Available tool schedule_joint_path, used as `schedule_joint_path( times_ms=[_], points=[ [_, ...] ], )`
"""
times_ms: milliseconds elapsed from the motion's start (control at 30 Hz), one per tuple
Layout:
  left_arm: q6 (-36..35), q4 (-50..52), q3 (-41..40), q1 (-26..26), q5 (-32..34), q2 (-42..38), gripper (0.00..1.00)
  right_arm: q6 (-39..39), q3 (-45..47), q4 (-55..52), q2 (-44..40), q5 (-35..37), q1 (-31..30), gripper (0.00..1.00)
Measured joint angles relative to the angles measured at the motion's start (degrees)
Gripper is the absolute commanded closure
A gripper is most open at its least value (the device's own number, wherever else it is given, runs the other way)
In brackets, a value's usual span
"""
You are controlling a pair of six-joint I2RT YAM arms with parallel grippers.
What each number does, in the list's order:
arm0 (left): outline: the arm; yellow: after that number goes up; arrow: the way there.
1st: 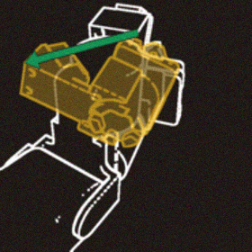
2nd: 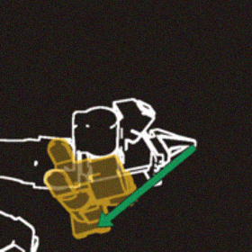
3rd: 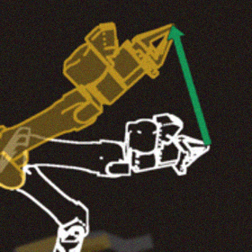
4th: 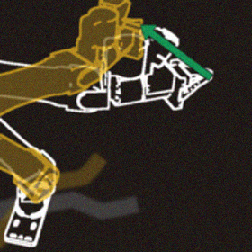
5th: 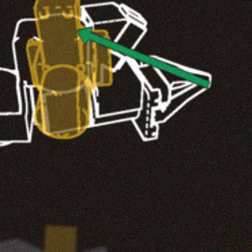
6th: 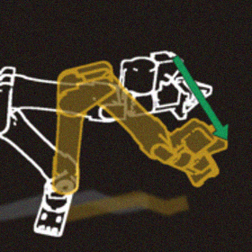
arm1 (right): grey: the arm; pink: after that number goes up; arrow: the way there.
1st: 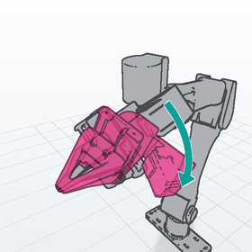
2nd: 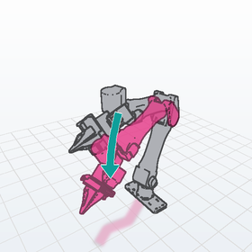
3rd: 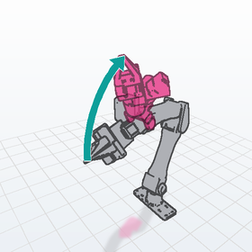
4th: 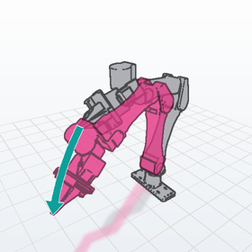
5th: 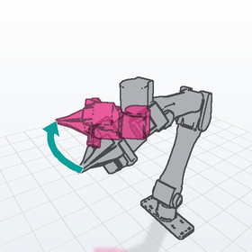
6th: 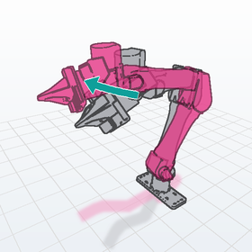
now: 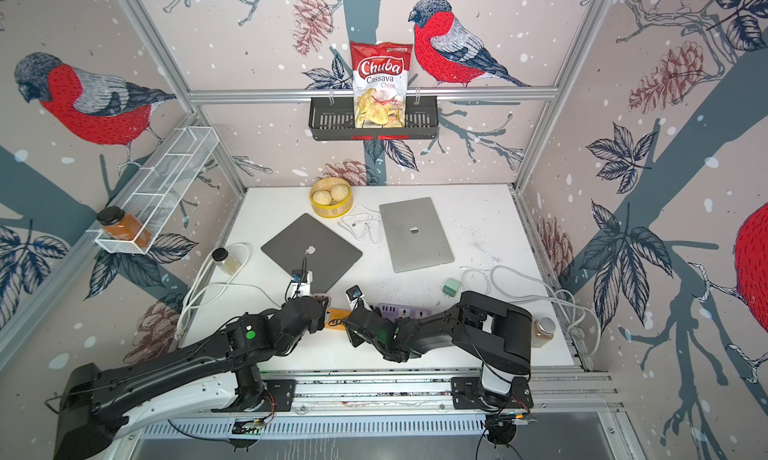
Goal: Unplug the laptop charger
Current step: Remove the plug from the socket, then place the plug at the center of the board.
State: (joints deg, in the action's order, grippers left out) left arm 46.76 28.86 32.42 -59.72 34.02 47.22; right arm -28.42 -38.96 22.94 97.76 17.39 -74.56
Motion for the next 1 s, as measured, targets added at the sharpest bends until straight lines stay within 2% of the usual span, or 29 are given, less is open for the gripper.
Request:
schedule_joint_path(
  times_ms=[100, 233, 433, 533, 600, 633, 833, 1000],
  points=[
    [1.0, 3.4, 2.0, 3.1, 2.5, -2.5, 1.00, 0.0, 0.0, -1.3, -0.7, 0.1, 0.0, 0.41],
    [-0.7, 6.1, 5.7, 13.0, 2.5, -1.7, 1.00, 0.1, -0.5, -4.0, -2.7, 0.7, 0.0, 0.34],
    [-7.7, 6.2, 12.4, 29.0, -4.6, 7.6, 1.00, 0.3, 0.2, -7.3, -9.5, 3.1, 0.7, 0.23],
    [-10.8, 5.7, 14.3, 34.7, -9.9, 12.2, 1.00, 0.2, 1.5, -8.7, -13.1, 3.7, 2.2, 0.19],
    [-12.7, 5.7, 15.2, 35.9, -14.9, 15.1, 1.00, 0.0, 2.4, -9.5, -15.0, 4.0, 3.2, 0.13],
    [-13.4, 5.5, 15.7, 36.0, -17.7, 16.4, 1.00, 0.0, 3.0, -10.2, -16.0, 4.3, 3.8, 0.00],
    [-14.2, 1.3, 15.1, 33.4, -29.1, 20.0, 1.00, -0.4, 6.8, -12.7, -22.5, 5.3, 6.6, 0.00],
    [-14.6, 0.8, 20.0, 27.4, -30.9, 28.5, 1.00, -0.6, 11.3, -14.0, -29.6, 6.1, 8.2, 0.00]
  ],
)
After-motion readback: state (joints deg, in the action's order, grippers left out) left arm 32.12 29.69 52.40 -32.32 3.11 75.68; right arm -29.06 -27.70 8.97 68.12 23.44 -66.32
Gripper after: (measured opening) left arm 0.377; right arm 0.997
